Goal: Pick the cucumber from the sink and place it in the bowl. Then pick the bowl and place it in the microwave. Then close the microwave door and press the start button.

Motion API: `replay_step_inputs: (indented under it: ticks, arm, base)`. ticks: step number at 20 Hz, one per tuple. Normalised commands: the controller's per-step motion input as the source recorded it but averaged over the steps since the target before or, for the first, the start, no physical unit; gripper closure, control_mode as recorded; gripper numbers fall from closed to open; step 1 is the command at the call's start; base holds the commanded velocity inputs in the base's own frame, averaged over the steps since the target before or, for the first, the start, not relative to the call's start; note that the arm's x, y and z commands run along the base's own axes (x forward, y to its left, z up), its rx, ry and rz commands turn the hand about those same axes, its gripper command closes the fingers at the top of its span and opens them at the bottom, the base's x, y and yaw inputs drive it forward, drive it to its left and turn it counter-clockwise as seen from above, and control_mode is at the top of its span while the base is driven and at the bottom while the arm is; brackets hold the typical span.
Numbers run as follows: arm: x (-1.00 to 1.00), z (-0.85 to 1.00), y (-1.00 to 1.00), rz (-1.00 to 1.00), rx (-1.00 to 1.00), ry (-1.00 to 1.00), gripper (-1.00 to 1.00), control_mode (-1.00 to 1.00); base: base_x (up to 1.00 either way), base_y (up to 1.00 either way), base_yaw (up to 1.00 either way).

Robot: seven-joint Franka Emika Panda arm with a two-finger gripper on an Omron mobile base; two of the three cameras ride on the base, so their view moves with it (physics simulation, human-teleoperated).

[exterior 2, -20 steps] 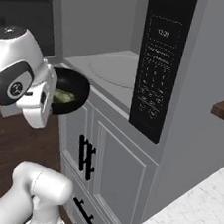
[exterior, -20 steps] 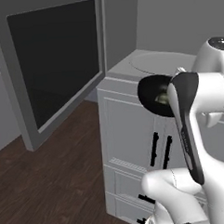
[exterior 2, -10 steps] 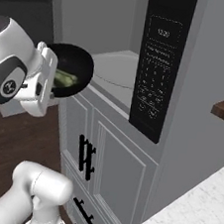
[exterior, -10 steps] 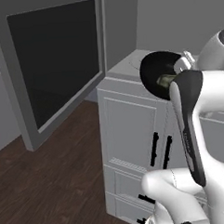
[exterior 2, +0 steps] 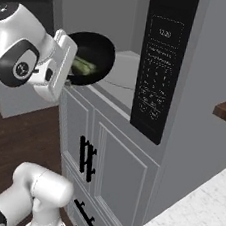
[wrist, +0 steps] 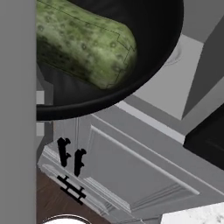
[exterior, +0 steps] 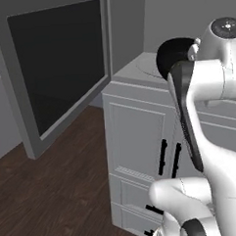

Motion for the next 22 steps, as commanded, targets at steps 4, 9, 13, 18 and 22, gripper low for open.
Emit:
replay_step_inputs:
  ticks: [4, 9, 13, 18, 22]
  arm:
    - [0.6, 0.15, -0.45, -0.15, 0.0, 0.0, 1.0, -1.0]
    - [0.74, 0.0, -0.42, -0.06, 0.0, 0.01, 1.0, -1.0]
    - [0.64, -0.01, -0.23, -0.01, 0.0, 0.0, 1.0, -1.0]
    - [0.69, -0.07, -0.15, 0.0, 0.0, 0.0, 1.0, -1.0]
    - [0.74, -0.21, -0.04, 0.0, 0.0, 0.01, 1.0, -1.0]
  base:
    - [0.0, 0.0, 0.0]
    - [0.0, 0.0, 0.0]
    - [0.0, 0.0, 0.0]
    - [0.0, 0.0, 0.0]
    - [0.0, 0.0, 0.0]
